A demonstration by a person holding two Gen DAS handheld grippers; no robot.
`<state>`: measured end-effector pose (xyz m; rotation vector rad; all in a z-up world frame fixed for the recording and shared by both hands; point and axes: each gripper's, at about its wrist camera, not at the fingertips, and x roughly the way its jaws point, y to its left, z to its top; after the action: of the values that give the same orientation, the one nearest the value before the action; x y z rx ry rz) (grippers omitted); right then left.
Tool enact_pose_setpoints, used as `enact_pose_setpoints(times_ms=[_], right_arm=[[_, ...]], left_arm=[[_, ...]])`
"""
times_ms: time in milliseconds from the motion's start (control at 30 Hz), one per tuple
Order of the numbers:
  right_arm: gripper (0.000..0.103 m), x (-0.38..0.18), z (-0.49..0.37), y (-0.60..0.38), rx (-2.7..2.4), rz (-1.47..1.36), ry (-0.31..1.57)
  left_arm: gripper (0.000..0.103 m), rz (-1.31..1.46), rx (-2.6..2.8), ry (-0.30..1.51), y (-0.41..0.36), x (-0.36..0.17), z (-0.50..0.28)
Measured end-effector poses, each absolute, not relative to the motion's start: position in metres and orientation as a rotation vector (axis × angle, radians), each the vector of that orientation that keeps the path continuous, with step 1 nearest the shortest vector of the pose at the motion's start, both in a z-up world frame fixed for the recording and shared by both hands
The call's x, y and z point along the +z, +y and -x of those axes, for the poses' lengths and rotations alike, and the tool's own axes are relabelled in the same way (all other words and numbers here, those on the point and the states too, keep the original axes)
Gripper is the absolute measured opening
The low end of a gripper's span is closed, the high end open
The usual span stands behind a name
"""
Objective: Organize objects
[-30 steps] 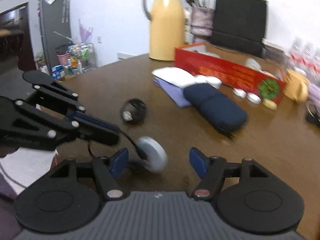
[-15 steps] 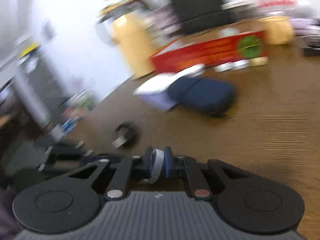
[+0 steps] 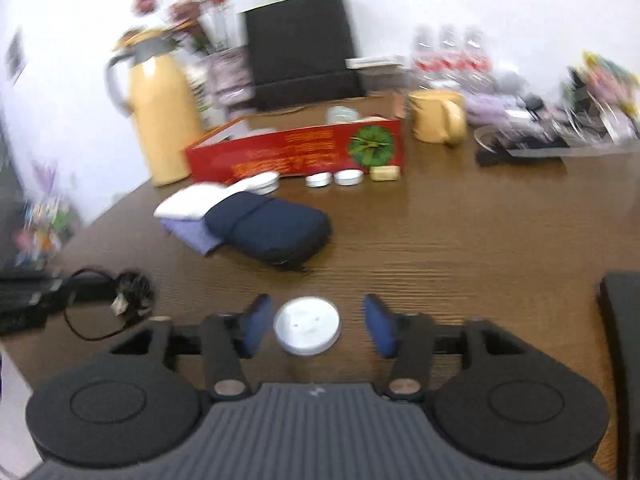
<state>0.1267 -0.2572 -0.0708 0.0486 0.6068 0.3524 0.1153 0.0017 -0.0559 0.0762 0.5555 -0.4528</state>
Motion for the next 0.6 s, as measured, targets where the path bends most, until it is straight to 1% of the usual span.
enact_pose_setpoints(times_ms=[33, 100, 133, 167, 233, 333, 467, 533, 600], right_arm=[[0.064, -0.072, -0.125, -0.25, 0.351, 0.0, 0.602], [0.063, -0.077, -0.127, -0.239, 0.338, 0.073, 0.609], [0.058, -0.078, -0.13, -0.236, 0.333, 0.083, 0.623], [0.048, -0.081, -0.135, -0.233, 0.332, 0.091, 0.644], [0.041, -0.081, -0.136, -0.227, 0.336, 0.12, 0.648], [0.04, -0.077, -0.131, -0.227, 0.358, 0.11, 0.646], [0.04, -0.065, -0.122, -0.23, 0.37, 0.103, 0.61], [0.04, -0.053, -0.125, -0.233, 0.376, 0.094, 0.584], [0.04, -0.035, -0.14, -0.238, 0.408, 0.069, 0.547]], left_arm=[[0.002, -0.073, -0.456, 0.554, 0.001, -0.056, -0.114], [0.001, -0.072, -0.458, 0.544, -0.002, -0.055, -0.113], [0.001, -0.075, -0.463, 0.541, -0.003, -0.054, -0.112], [0.001, -0.077, -0.463, 0.54, -0.004, -0.053, -0.112], [0.001, -0.086, -0.463, 0.536, -0.005, -0.051, -0.11], [0.001, -0.08, -0.473, 0.513, -0.004, -0.044, -0.104], [0.001, 0.04, -0.533, 0.536, 0.003, -0.033, -0.115], [0.001, 0.077, -0.555, 0.523, 0.006, -0.019, -0.133], [0.001, 0.106, -0.569, 0.489, 0.011, 0.007, -0.16]])
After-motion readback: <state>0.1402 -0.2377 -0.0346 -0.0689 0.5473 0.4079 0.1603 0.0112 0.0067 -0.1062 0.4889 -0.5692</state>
